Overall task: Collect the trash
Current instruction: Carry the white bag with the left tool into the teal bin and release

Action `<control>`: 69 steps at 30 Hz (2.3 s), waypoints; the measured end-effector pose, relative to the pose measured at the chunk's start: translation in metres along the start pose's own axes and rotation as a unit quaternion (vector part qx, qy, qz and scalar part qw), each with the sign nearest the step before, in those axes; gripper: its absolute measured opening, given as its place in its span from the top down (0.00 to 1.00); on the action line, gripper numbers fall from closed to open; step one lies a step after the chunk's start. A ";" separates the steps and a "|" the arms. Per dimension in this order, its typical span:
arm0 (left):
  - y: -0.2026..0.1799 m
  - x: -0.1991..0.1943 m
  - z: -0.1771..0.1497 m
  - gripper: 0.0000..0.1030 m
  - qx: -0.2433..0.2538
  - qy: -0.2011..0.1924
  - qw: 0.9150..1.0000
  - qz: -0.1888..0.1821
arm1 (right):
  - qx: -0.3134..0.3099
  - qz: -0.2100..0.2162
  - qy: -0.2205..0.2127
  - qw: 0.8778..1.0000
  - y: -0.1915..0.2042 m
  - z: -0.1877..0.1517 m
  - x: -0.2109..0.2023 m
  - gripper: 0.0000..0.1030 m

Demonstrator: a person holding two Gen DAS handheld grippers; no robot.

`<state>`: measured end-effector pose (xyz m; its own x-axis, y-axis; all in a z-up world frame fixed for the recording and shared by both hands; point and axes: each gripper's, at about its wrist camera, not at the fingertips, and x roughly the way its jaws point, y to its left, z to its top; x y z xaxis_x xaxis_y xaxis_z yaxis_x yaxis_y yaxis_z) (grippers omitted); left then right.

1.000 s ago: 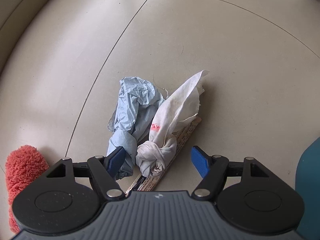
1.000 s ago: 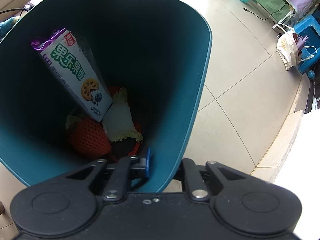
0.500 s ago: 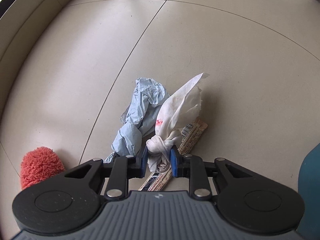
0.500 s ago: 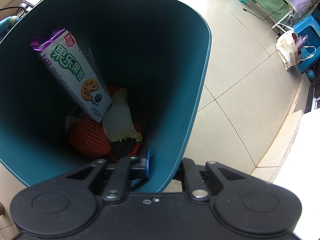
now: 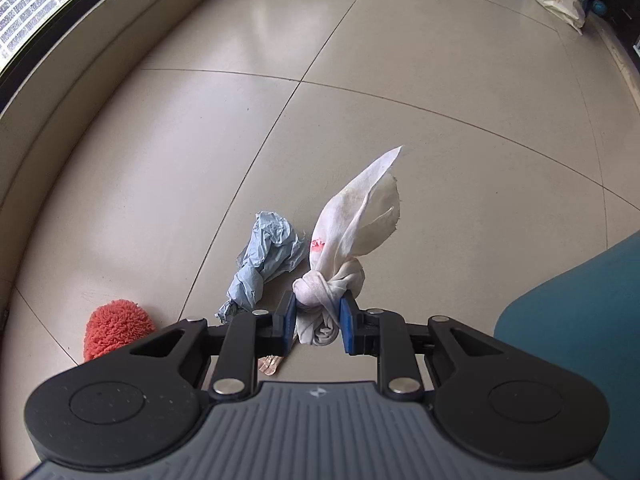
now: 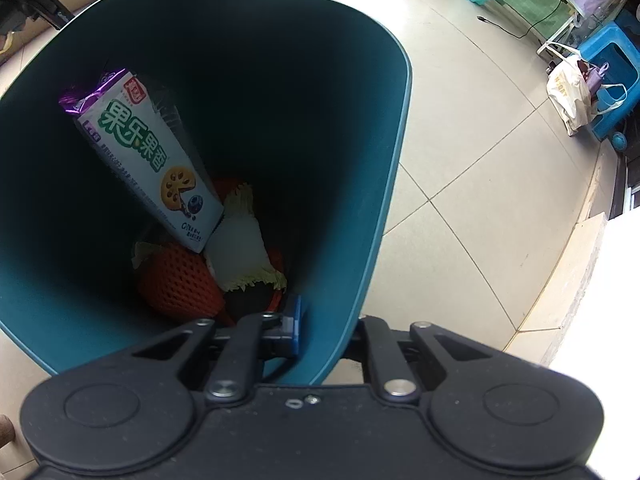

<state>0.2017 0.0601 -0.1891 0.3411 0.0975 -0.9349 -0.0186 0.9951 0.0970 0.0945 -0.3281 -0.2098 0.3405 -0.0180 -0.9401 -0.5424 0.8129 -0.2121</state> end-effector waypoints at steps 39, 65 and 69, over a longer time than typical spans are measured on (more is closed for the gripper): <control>-0.239 -0.102 -0.033 0.79 0.199 -0.001 0.971 -0.130 | 0.000 0.001 -0.008 1.000 -0.002 -0.003 -0.002 0.90; -0.286 -0.026 -0.035 0.73 0.233 0.079 0.962 -0.118 | 0.001 0.004 -0.011 1.000 -0.003 -0.005 -0.004 0.90; -0.288 -0.028 -0.035 0.72 0.231 0.075 0.962 -0.122 | 0.001 0.003 -0.010 1.000 -0.003 -0.005 -0.005 0.90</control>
<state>0.1645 -0.2287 -0.2025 0.1426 -0.1029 -0.9844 0.4758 0.8792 -0.0230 0.0910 -0.3332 -0.2058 0.3528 -0.0009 -0.9357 -0.5435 0.8138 -0.2057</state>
